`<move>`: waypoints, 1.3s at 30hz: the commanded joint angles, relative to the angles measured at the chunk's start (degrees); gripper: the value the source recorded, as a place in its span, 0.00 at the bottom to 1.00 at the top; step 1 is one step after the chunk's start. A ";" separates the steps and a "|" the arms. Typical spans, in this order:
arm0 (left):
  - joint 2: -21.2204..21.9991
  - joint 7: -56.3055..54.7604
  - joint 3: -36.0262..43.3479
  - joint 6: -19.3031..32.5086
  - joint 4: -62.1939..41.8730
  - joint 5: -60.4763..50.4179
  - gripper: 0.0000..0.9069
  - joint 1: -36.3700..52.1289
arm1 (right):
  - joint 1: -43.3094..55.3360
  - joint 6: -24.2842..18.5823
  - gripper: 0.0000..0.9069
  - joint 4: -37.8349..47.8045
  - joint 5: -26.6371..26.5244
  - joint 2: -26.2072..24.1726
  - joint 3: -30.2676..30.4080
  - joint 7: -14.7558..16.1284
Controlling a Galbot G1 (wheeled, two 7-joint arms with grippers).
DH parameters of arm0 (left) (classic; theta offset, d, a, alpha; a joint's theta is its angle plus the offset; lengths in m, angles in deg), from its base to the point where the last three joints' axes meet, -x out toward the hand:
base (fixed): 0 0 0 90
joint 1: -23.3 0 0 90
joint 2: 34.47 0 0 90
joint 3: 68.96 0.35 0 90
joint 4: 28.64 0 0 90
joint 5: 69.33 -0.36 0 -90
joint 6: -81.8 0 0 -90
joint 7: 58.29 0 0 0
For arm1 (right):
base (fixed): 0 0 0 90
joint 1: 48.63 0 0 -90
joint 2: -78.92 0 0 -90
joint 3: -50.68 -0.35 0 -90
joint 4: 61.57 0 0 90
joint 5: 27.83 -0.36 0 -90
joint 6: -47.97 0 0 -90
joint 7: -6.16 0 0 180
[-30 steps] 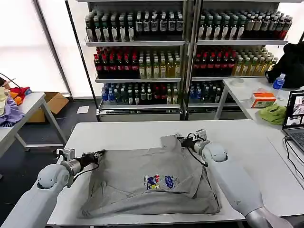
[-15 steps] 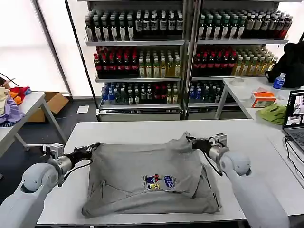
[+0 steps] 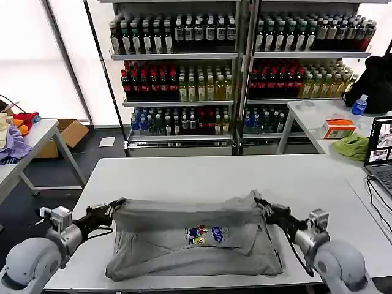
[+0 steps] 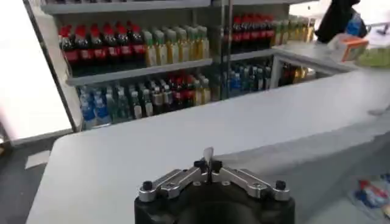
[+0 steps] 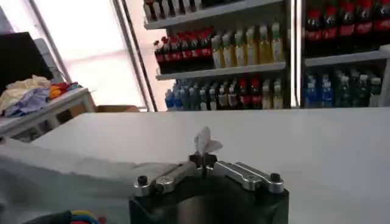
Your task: Fold and organize the clothes.
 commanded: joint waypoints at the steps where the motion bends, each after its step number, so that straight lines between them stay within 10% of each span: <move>1: 0.59 -1.25 -3.88 -0.04 10.64 -8.36 1.00 -20.47 | -18.42 -0.93 0.06 -10.42 3.74 2.06 -5.35 -0.61; 2: 1.10 -1.81 -2.96 -0.07 10.70 -9.37 1.00 -21.53 | -18.62 -0.89 1.00 -10.27 6.03 2.06 -5.08 -0.54; 14: 0.14 -4.99 -16.92 -0.12 15.52 -3.71 1.00 -28.31 | -18.33 -12.93 1.00 -7.91 8.99 3.16 -18.79 1.19; 17: 3.72 -11.88 -16.85 -0.07 18.87 -1.50 1.00 -29.80 | -17.89 -19.63 1.00 -4.97 12.01 3.70 -20.55 2.52; 21: 11.72 -20.63 -10.07 0.05 20.17 0.05 1.00 -26.70 | -14.94 -39.65 1.00 3.14 18.72 6.39 -17.30 5.63; 34: 29.44 -34.51 10.89 5.34 11.90 -11.71 1.00 -19.67 | -15.37 -36.68 1.00 5.03 19.92 8.90 -11.13 2.16; 39: 31.25 -34.76 11.89 5.04 8.90 -12.84 0.84 -18.03 | -16.26 -34.76 1.00 1.46 19.52 9.08 -11.34 1.62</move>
